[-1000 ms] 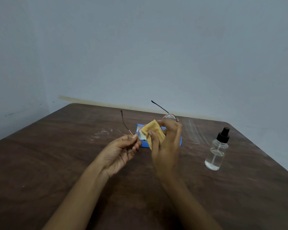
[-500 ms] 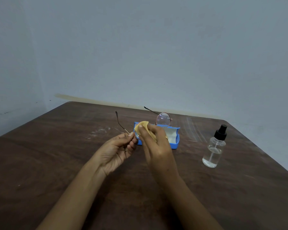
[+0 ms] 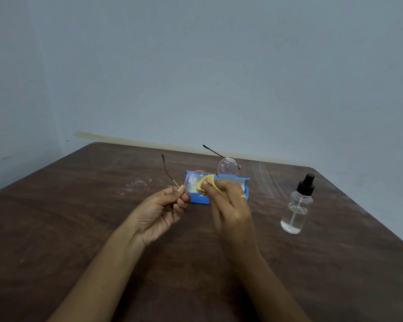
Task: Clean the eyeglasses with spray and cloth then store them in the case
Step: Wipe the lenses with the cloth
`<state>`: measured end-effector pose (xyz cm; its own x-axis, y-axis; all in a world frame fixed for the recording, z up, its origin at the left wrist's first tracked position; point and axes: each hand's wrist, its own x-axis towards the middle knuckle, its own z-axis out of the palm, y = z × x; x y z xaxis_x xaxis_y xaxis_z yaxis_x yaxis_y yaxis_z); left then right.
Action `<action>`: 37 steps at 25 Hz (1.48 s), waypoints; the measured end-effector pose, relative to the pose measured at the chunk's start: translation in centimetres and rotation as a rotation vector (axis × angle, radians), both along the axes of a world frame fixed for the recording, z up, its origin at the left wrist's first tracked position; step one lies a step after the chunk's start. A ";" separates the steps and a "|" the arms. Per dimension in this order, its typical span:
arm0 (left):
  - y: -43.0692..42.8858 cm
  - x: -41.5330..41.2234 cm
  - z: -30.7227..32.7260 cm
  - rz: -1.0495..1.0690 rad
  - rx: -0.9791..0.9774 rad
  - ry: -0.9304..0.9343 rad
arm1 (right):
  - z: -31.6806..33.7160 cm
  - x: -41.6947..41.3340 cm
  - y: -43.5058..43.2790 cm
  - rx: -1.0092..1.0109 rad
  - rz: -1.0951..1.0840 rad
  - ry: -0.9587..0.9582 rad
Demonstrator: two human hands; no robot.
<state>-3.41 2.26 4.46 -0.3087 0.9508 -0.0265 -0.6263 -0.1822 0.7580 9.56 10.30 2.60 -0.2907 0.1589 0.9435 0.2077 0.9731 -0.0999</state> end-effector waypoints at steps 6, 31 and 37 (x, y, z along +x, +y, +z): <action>0.0 0.3 0.0 0.007 -0.007 0.100 | 0.2 -0.6 -0.2 0.006 0.031 0.040; -0.2 0.7 -0.3 0.002 -0.004 0.170 | -0.1 0.3 -0.4 0.065 -0.006 0.037; 0.0 0.5 -0.5 0.002 -0.001 0.133 | -0.2 0.2 -0.7 0.166 0.054 -0.093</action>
<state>-2.90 2.21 3.95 -0.3111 0.9503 0.0140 -0.5199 -0.1825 0.8345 9.74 9.58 2.44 -0.3820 -0.0145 0.9241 0.1554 0.9846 0.0796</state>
